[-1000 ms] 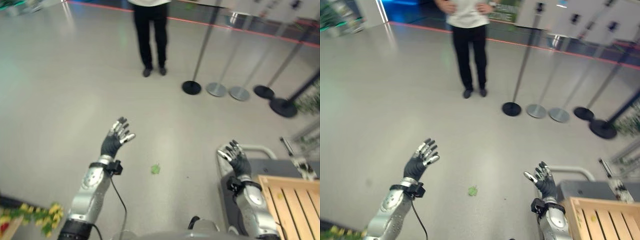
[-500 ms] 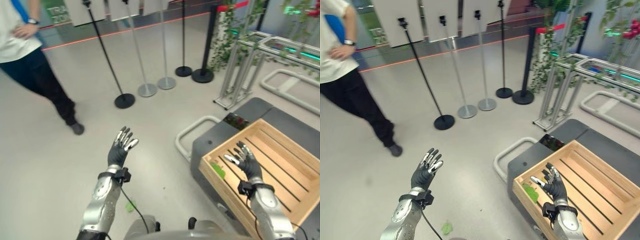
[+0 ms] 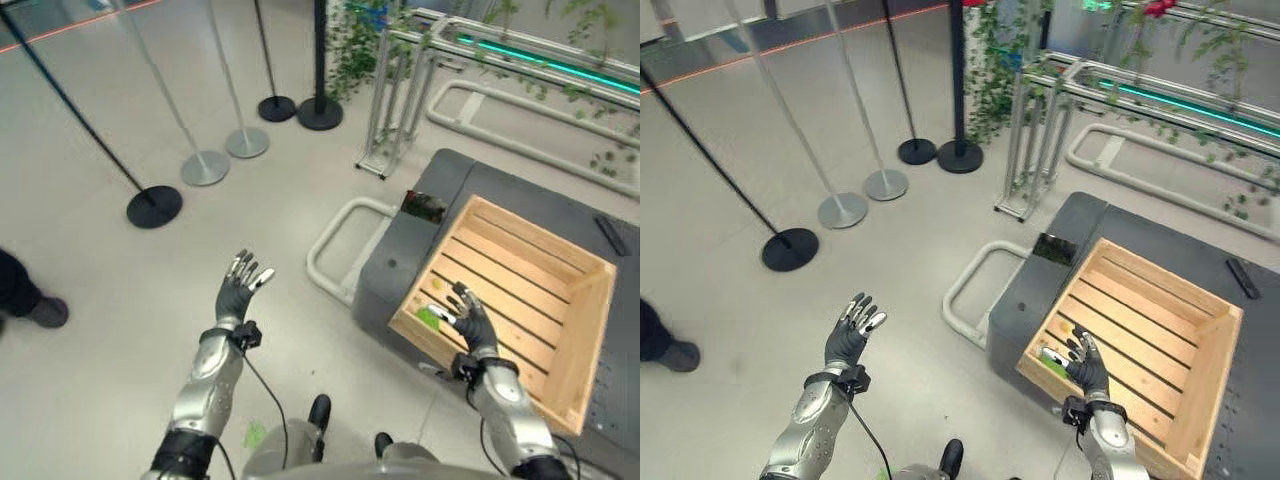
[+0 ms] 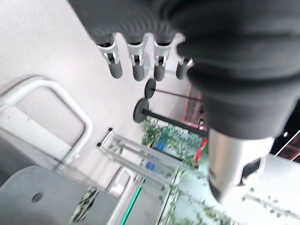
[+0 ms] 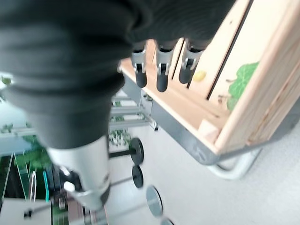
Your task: Pick up the fruits from the basket on one side to the basket on the other side
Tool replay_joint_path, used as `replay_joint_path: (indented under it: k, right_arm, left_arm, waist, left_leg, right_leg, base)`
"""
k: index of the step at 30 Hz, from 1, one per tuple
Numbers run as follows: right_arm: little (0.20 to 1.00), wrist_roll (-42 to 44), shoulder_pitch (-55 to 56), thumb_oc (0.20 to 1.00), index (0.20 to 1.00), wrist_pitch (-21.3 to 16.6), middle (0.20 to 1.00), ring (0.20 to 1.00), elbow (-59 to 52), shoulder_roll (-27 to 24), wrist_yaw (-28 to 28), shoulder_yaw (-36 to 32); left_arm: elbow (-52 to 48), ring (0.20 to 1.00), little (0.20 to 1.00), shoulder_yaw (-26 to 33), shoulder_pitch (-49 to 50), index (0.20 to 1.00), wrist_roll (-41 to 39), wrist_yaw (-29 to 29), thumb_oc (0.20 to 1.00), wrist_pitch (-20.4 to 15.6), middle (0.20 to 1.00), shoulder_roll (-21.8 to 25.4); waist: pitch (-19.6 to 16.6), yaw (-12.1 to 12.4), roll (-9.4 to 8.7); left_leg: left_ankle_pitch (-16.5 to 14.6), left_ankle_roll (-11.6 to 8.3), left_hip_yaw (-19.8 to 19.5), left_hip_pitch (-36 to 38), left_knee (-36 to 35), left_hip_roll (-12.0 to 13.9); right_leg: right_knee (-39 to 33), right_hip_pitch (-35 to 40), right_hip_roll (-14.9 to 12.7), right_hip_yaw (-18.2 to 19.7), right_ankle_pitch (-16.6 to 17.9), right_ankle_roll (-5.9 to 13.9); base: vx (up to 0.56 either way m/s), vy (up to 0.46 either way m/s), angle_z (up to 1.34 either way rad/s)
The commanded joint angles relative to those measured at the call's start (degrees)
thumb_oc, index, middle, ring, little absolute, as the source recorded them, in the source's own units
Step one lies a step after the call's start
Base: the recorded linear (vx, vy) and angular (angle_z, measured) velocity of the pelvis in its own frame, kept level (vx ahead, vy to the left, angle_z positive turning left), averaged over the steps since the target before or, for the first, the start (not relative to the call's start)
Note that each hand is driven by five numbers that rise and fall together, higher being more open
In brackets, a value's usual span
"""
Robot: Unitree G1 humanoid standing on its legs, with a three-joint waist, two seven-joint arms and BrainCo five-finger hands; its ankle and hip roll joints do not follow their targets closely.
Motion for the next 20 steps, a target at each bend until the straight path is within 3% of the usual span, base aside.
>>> replay_joint_path:
  k: [1, 2, 3, 4, 5, 9, 12, 13, 14, 15, 16, 20]
  right_arm:
    - [1.000, 0.4, -0.4, 1.000, 1.000, -2.3, 1.000, 1.000, -1.9, -2.0, -1.4, -2.1]
    - [1.000, -0.1, -1.3, 1.000, 1.000, -2.5, 1.000, 1.000, -0.1, -1.2, -2.0, -1.1]
    - [1.000, -0.1, -1.3, 1.000, 1.000, -2.5, 1.000, 1.000, -0.1, -1.2, -2.0, -1.1]
    - [1.000, -1.0, -2.7, 1.000, 1.000, -2.3, 1.000, 1.000, 3.1, -0.8, -2.9, -0.1]
    - [1.000, -0.2, -3.2, 1.000, 1.000, -2.4, 1.000, 1.000, 5.3, -0.4, -3.2, 0.0]
    - [1.000, -2.3, -4.4, 1.000, 1.000, -1.4, 1.000, 1.000, 15.9, -1.2, -3.5, 1.4]
    - [1.000, -2.9, -6.0, 1.000, 1.000, -0.6, 1.000, 1.000, 23.8, -2.1, -3.2, 2.1]
    - [1.000, -6.2, -7.8, 1.000, 1.000, 0.6, 1.000, 1.000, 34.3, -2.6, -3.0, 3.8]
    - [1.000, -6.2, -8.6, 1.000, 1.000, 1.4, 1.000, 1.000, 40.4, -2.4, -2.7, 3.8]
    - [1.000, -6.2, -8.7, 1.000, 1.000, 1.4, 1.000, 1.000, 40.5, -2.4, -2.6, 3.8]
    - [1.000, -9.2, -10.4, 1.000, 1.000, 2.8, 1.000, 1.000, 48.8, -2.1, -2.3, 5.2]
    - [1.000, -10.4, -10.1, 1.000, 1.000, 5.5, 1.000, 1.000, 59.2, -1.4, -0.1, 3.9]
  left_arm:
    - [-2.7, 1.000, 1.000, -0.5, -0.8, 1.000, 3.3, 1.2, 1.000, -2.8, 1.000, 0.0]
    - [-1.3, 1.000, 1.000, -0.5, -1.3, 1.000, 4.5, 1.9, 1.000, -2.6, 1.000, 0.2]
    - [-1.3, 1.000, 1.000, -0.5, -1.3, 1.000, 4.5, 1.9, 1.000, -2.7, 1.000, 0.2]
    - [1.5, 1.000, 1.000, -0.9, -1.8, 1.000, 3.9, 2.6, 1.000, -2.7, 1.000, 0.0]
    - [3.3, 1.000, 1.000, -1.5, -2.3, 1.000, 4.9, 2.7, 1.000, -2.7, 1.000, 0.2]
    - [15.1, 1.000, 1.000, -3.6, -4.0, 1.000, 4.7, 1.4, 1.000, -1.5, 1.000, -1.3]
    - [24.1, 1.000, 1.000, -3.5, -5.4, 1.000, 3.4, 0.6, 1.000, -0.8, 1.000, -2.4]
    - [34.2, 1.000, 1.000, -5.1, -7.3, 1.000, 9.1, -0.5, 1.000, 0.1, 1.000, -2.5]
    - [40.5, 1.000, 1.000, -5.1, -8.4, 1.000, 10.8, -0.8, 1.000, 1.0, 1.000, -3.0]
    - [40.6, 1.000, 1.000, -5.1, -8.5, 1.000, 10.8, -0.8, 1.000, 1.0, 1.000, -3.0]
    - [50.0, 1.000, 1.000, -5.5, -9.8, 1.000, 15.9, -1.2, 1.000, 2.0, 1.000, -3.8]
    - [61.0, 1.000, 1.000, -4.6, -9.5, 1.000, 22.6, -2.6, 1.000, 4.6, 1.000, -5.0]
  waist:
    - [-2.4, -0.2, 1.85]
    - [-2.5, 0.1, 2.34]
    - [-2.5, 0.1, 2.34]
    - [-2.7, 0.7, 1.90]
    - [-2.8, 0.5, 1.75]
    - [-3.8, -0.5, 0.95]
    - [-4.5, -0.7, 1.01]
    - [-5.1, -1.1, 1.12]
    - [-5.4, -1.3, 1.23]
    - [-5.5, -1.3, 1.24]
    - [-6.6, -1.7, 1.55]
    - [-8.0, -2.3, 2.15]
  left_leg:
    - [-0.9, -6.81, -1.3, 1.9, -8.7, 9.2]
    - [-1.7, -7.49, 2.6, 2.2, -8.5, 11.1]
    - [-1.7, -7.49, 2.5, 2.3, -8.5, 11.1]
    - [-2.5, -7.68, 5.4, 3.3, -8.9, 11.8]
    - [-2.4, -7.73, 6.6, 3.2, -8.9, 12.2]
    - [-2.7, -8.38, 9.4, 3.6, -8.9, 11.4]
    - [-3.0, -8.71, 10.3, 4.0, -7.8, 11.7]
    - [-3.5, -8.81, 10.6, 4.5, -7.3, 12.0]
    - [-3.9, -8.98, 10.7, 5.0, -7.1, 12.2]
    - [-3.8, -8.95, 10.7, 4.8, -7.1, 12.2]
    - [-4.1, -9.25, 10.8, 5.5, -6.7, 12.5]
    - [-4.8, -9.47, 11.4, 7.5, -6.5, 13.3]
  right_leg:
    - [5.4, -0.9, -0.7, -13.9, -3.6, 2.27]
    - [4.5, -0.4, -5.4, -23.7, -1.8, 2.82]
    - [4.4, -0.3, -5.5, -23.7, -1.8, 2.82]
    - [2.6, 0.0, -6.8, -28.5, -0.4, 2.69]
    - [1.8, -0.6, -6.6, -29.7, 0.5, 2.71]
    - [-5.8, 1.6, -6.7, -29.5, 2.3, 2.58]
    - [-7.0, 2.6, -6.1, -29.1, 2.4, 2.58]
    - [-7.1, 3.4, -5.9, -28.7, 1.9, 2.41]
    - [-7.4, 4.0, -5.7, -28.3, 1.6, 2.35]
    - [-7.5, 3.8, -5.7, -28.3, 1.7, 2.37]
    - [-8.9, 5.1, -5.0, -27.9, 1.4, 2.11]
    - [-10.3, 7.1, -4.2, -26.9, 0.8, 1.82]
  base:
    - [-0.02, 0.060, -1.67]
    - [-0.03, 0.030, -1.34]
    - [-0.03, 0.059, -0.89]
    - [-0.03, 0.044, -0.68]
    - [-0.02, 0.054, -0.90]
    - [0.01, -0.016, -0.66]
    - [0.04, -0.047, -0.28]
    - [0.07, -0.068, -0.41]
    - [0.06, -0.066, -0.27]
    - [0.09, -0.060, -0.05]
    - [0.09, -0.051, 0.02]
    - [0.10, -0.043, -0.04]
